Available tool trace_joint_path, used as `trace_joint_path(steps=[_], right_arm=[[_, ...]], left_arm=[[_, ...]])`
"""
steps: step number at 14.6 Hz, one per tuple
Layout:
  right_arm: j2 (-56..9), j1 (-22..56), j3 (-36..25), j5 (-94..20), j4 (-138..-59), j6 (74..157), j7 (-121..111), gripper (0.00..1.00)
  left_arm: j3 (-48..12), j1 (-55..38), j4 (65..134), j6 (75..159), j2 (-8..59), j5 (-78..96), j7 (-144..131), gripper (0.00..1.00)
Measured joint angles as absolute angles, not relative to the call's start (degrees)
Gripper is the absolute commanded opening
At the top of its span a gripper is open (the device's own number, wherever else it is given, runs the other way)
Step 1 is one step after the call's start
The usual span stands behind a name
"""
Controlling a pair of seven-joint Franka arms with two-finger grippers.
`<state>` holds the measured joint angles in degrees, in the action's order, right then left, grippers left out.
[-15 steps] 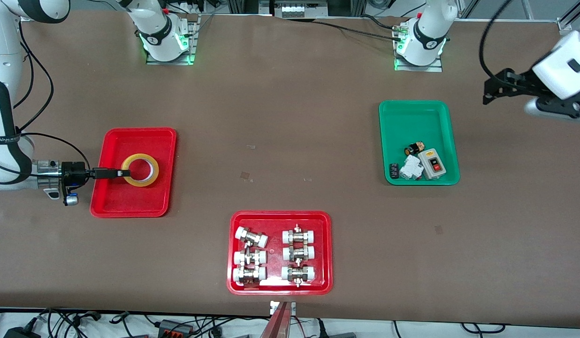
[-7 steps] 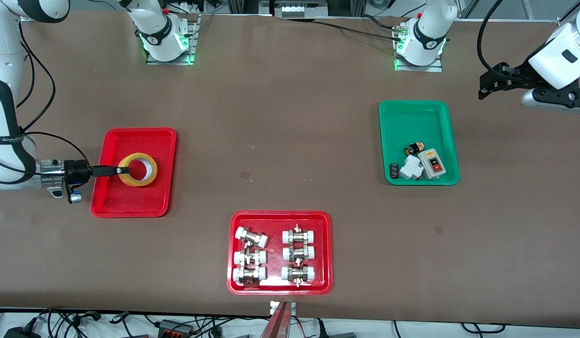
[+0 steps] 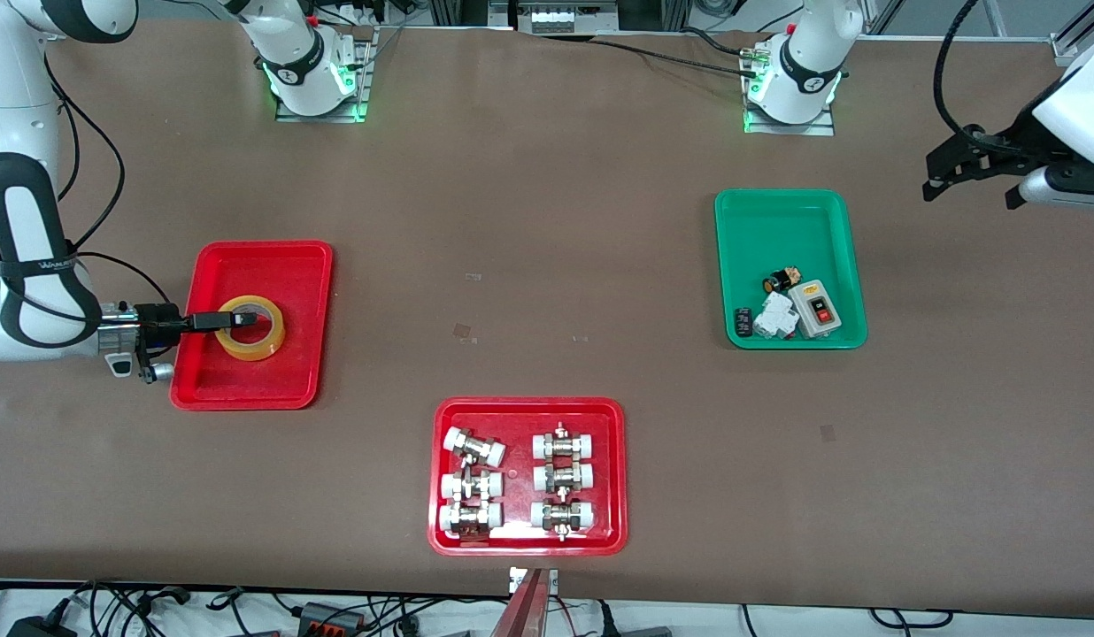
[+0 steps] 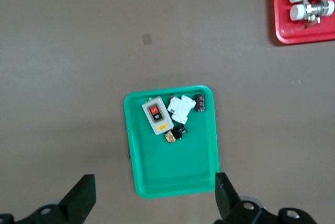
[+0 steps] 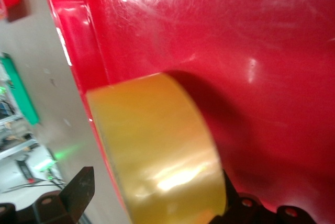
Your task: Left arm passes tape to right arm into tray
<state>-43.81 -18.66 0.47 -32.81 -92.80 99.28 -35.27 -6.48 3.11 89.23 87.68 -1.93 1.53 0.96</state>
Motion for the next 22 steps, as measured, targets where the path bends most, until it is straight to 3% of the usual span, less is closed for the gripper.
trace_joint_path(steps=[6,12,18,22], right_arm=[[-35.2,-14.2,0.6,-18.8,-92.6,101.8,-32.3,1.0],[-23.5,-11.4,0.7,-4.4,-91.0,99.0,-15.4,1.0],[-17.7,-6.9,0.8,-0.2,-75.9,84.6,-5.9,1.0],[-17.7,-6.7,0.8,-0.2,-69.5,81.8,-5.3,1.0]], left_arm=[[-6.2,3.9,89.3,89.1,-1.6,1.4,1.0,1.0],[-6.1,5.0,89.4,89.1,-1.6,1.4,1.0,1.0],[-6.6,5.0,89.4,88.2,-1.6,1.4,1.0,1.0],[-7.4,4.8,89.4,87.6,-1.7,1.4,1.0,1.0]])
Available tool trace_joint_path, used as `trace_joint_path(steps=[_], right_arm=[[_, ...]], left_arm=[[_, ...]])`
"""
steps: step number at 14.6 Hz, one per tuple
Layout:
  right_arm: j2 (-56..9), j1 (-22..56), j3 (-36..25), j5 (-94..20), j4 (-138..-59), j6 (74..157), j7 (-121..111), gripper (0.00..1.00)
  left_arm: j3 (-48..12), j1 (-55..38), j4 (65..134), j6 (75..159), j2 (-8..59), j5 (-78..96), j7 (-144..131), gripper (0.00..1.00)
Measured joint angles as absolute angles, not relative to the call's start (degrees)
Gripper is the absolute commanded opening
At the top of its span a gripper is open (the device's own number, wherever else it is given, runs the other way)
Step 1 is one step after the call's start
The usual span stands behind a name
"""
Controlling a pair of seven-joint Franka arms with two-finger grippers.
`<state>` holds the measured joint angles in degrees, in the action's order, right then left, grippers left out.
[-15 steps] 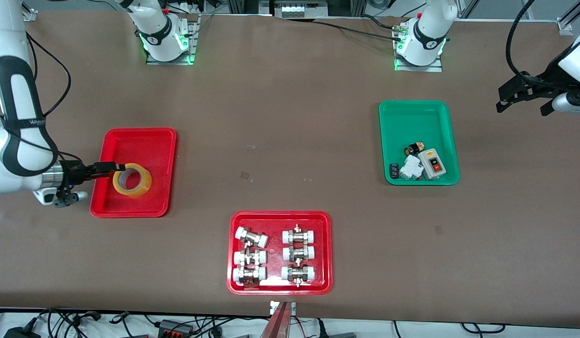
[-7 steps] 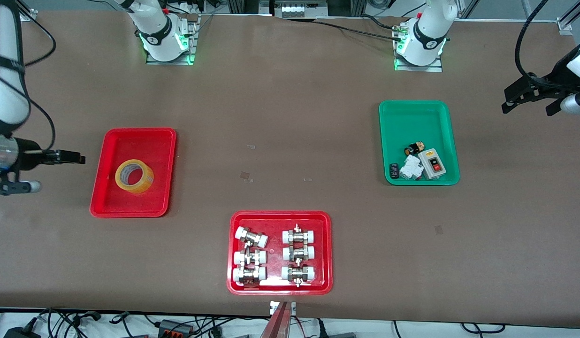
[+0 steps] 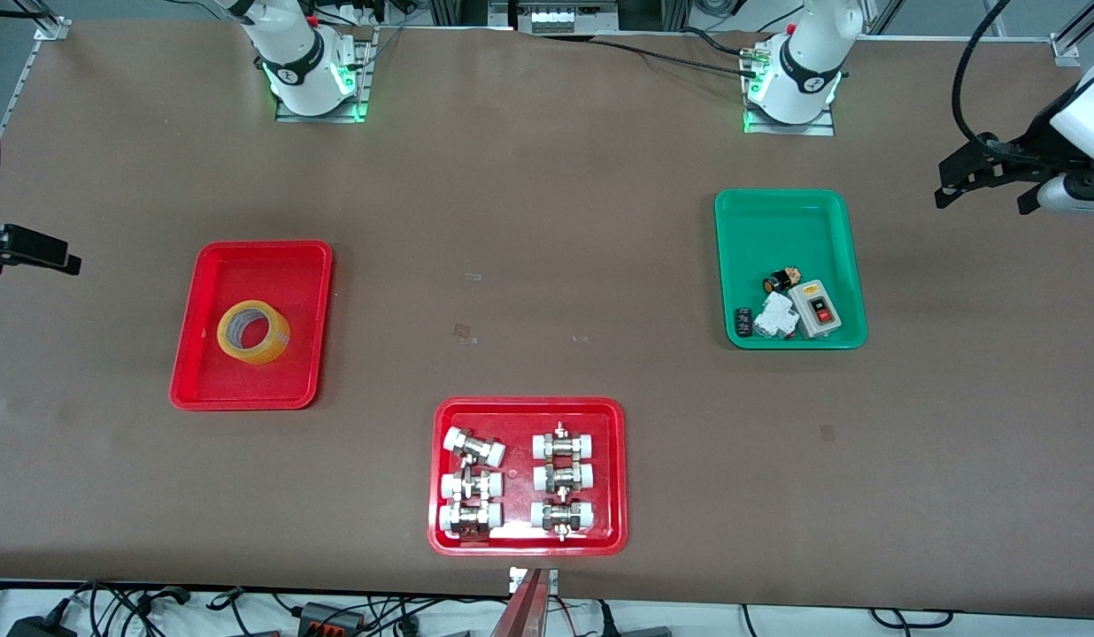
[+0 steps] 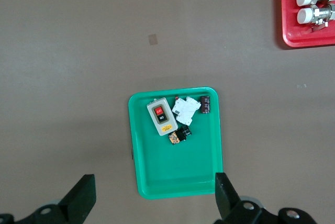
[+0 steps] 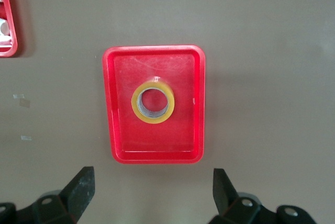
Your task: Left arm passes tape to right arm into tray
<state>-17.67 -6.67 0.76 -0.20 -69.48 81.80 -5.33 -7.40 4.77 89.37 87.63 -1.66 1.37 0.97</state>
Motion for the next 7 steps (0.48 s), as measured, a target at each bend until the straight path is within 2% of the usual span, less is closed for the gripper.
trace_joint_path(steps=[7], right_arm=[[-18.8,-2.9,0.8,0.0,-69.4,87.2,1.1,1.0]], left_arm=[[-7.5,4.7,89.4,87.6,-1.7,1.4,1.0,1.0]])
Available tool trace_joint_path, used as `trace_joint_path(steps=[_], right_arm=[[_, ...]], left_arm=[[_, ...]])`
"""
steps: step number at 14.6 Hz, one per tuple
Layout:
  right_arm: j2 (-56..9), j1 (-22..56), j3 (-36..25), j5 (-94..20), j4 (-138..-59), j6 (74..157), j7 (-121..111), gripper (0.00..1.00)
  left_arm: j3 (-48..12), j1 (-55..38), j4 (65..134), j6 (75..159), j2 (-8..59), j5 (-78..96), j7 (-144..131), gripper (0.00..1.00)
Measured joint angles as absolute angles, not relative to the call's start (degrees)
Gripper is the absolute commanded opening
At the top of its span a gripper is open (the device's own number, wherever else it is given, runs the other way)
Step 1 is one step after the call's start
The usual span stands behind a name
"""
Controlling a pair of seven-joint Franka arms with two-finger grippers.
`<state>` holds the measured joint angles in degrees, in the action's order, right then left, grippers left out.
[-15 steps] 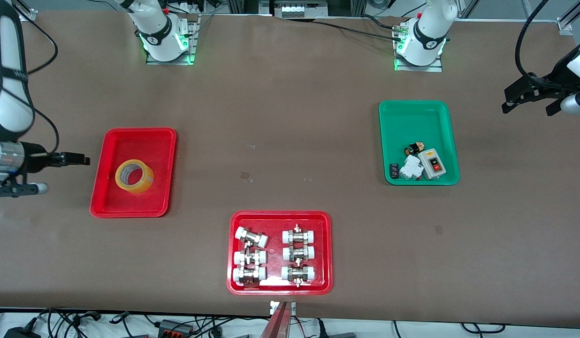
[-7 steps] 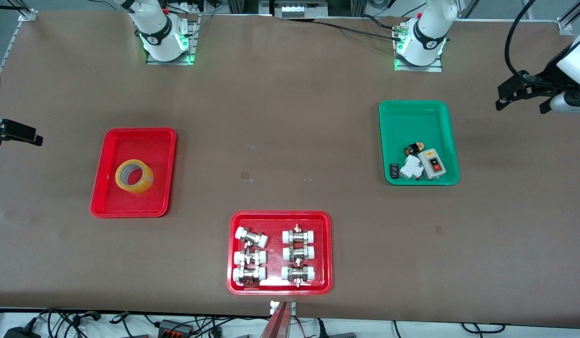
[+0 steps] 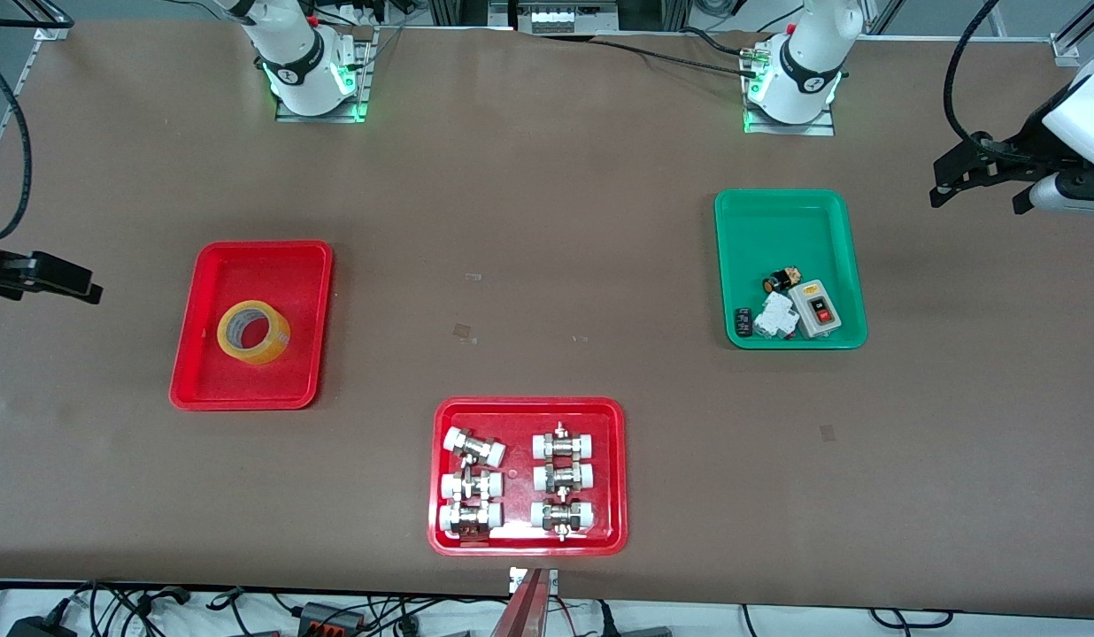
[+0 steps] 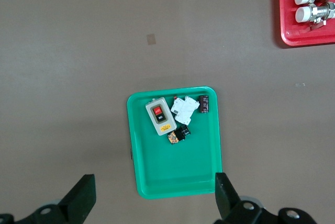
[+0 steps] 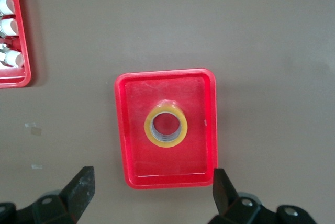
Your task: Left arm passes tape to right arm into tray
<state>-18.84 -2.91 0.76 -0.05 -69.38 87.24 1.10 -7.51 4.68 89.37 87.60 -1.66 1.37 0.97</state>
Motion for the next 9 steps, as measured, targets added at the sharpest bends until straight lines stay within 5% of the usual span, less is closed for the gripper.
trace_joint_path(steps=[9], right_arm=[[-14.3,-2.4,-2.2,0.4,-74.2,92.3,-1.1,1.0]], left_arm=[[-7.4,4.7,89.3,87.6,-1.7,1.4,1.0,1.0]])
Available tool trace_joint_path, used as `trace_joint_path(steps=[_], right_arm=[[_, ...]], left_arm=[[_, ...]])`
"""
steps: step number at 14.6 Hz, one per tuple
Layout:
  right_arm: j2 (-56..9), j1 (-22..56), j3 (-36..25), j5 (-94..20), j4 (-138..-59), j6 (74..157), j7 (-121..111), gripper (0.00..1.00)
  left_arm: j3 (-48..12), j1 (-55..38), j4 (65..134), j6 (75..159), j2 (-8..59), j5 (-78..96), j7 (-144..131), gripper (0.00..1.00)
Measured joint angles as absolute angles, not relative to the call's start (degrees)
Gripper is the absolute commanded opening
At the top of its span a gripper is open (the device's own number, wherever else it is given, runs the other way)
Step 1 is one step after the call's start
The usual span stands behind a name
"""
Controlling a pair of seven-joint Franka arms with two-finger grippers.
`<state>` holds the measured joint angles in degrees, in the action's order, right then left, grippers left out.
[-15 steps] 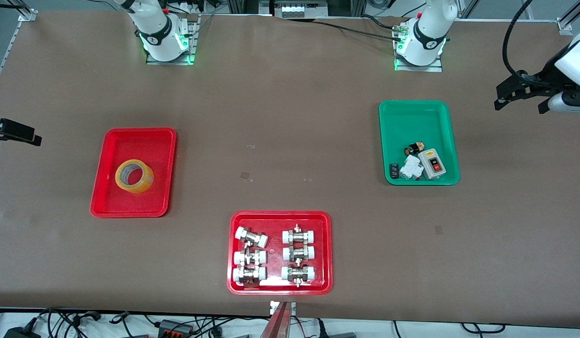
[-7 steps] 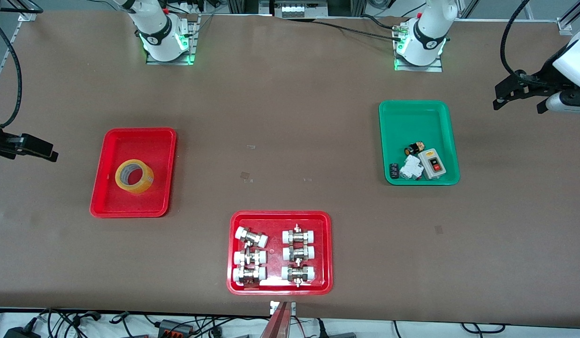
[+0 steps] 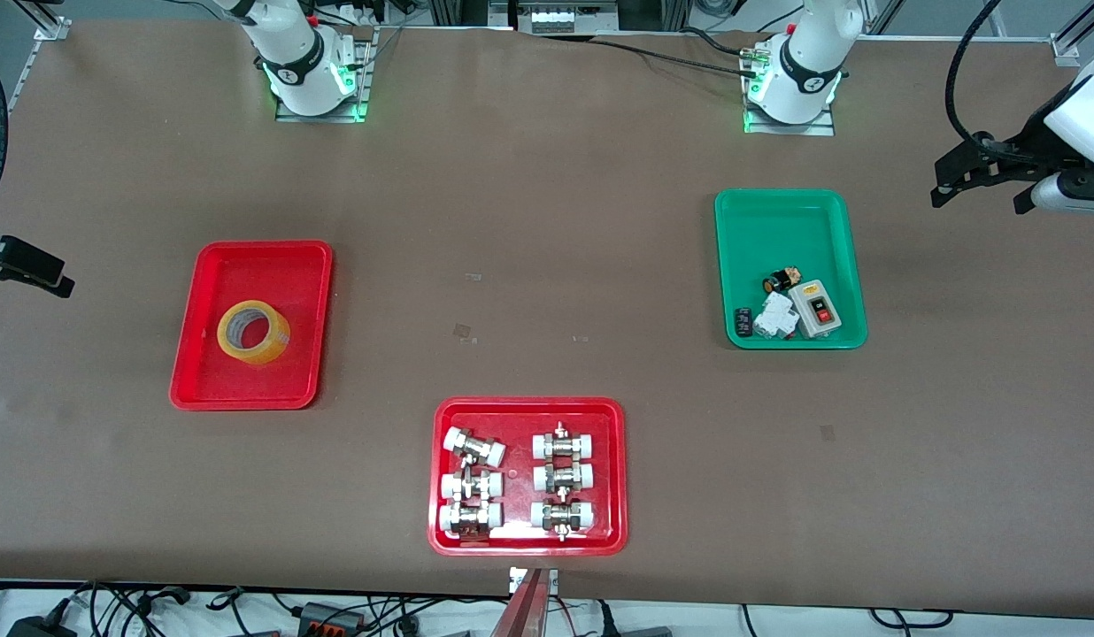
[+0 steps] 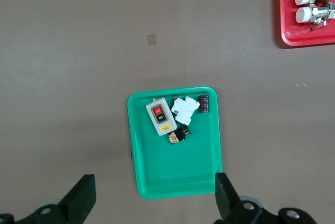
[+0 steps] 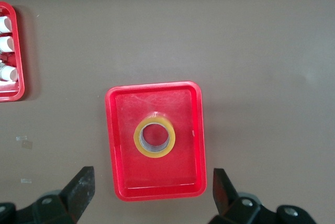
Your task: Left arm passes tape to right arm into tray
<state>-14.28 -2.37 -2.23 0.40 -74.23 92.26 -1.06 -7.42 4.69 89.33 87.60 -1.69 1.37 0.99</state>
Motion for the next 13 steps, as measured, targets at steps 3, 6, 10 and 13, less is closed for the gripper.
trace_joint_path(steps=[3,6,10,13], right_arm=[[-13.6,-1.7,-2.6,0.4,-75.8,92.8,-1.1,1.0],[-9.8,-1.7,-2.9,0.5,-83.2,97.1,-1.1,1.0],[-3.1,-1.6,-3.0,1.0,-93.4,99.6,-1.3,1.0],[-0.2,-1.5,-3.0,1.0,-96.3,99.5,-1.3,1.0]], left_arm=[[-7.4,4.7,89.3,87.6,-1.7,1.4,1.0,1.0],[-7.4,4.7,89.3,87.6,-1.7,1.4,1.0,1.0],[-7.4,4.7,89.3,87.6,-1.7,1.4,1.0,1.0],[-7.4,4.7,89.3,87.6,-1.7,1.4,1.0,1.0]])
